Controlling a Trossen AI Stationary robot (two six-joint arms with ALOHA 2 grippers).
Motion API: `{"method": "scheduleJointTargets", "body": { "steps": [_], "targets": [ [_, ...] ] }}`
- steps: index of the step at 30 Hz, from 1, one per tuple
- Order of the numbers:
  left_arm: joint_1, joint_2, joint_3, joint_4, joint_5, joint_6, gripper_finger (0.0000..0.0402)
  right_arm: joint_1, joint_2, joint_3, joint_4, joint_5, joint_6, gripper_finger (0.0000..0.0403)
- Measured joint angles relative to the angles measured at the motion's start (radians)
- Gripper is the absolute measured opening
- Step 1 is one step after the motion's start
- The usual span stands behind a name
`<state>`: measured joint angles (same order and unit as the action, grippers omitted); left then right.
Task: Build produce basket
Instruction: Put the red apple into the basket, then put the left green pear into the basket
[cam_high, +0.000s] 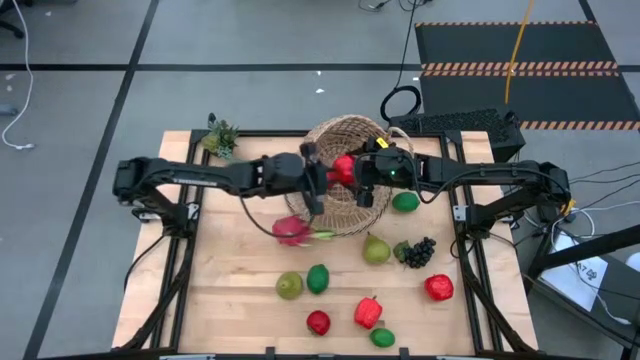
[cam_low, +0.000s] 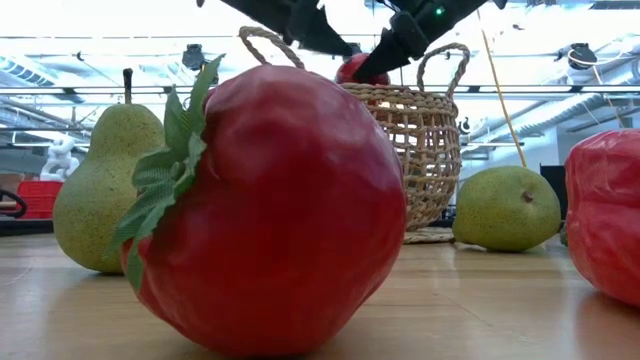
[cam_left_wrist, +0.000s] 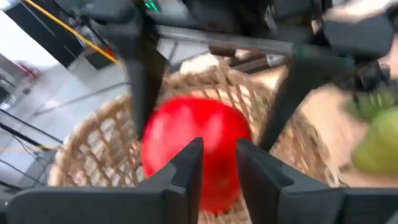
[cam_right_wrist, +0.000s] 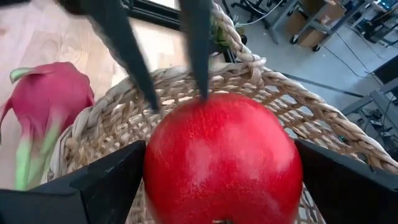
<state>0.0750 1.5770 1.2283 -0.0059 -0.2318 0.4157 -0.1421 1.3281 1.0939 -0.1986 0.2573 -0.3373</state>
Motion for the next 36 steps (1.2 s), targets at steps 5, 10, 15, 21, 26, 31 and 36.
{"method": "scheduleJointTargets", "body": {
  "steps": [5, 10, 15, 21, 26, 31, 36],
  "targets": [
    [0.003, 0.033, 0.026, -0.023, -0.051, 0.017, 0.0053, 0.009, 0.000, 0.000, -0.005, 0.002, -0.007, 0.0400],
    [0.005, 0.027, 0.026, -0.050, -0.101, 0.012, 0.0032, 0.029, 0.000, 0.000, -0.002, 0.004, -0.025, 0.0400],
    [-0.002, 0.017, 0.026, -0.050, -0.101, 0.009, 0.0033, 0.054, 0.000, 0.000, 0.001, 0.062, -0.051, 0.0400],
    [-0.046, -0.065, 0.025, -0.093, -0.100, -0.001, 0.0031, 0.109, -0.034, 0.000, 0.001, 0.188, -0.045, 0.0400],
    [-0.078, -0.148, 0.025, -0.159, -0.099, -0.026, 0.0031, 0.157, -0.076, 0.000, 0.008, 0.188, 0.015, 0.0400],
    [-0.078, -0.202, 0.025, -0.242, -0.100, -0.044, 0.0031, 0.228, -0.115, 0.000, -0.020, 0.189, 0.139, 0.0400],
    [-0.085, -0.244, 0.024, -0.294, -0.098, -0.091, 0.0031, 0.343, -0.130, 0.000, -0.092, 0.191, 0.332, 0.0400]
  ]
}}
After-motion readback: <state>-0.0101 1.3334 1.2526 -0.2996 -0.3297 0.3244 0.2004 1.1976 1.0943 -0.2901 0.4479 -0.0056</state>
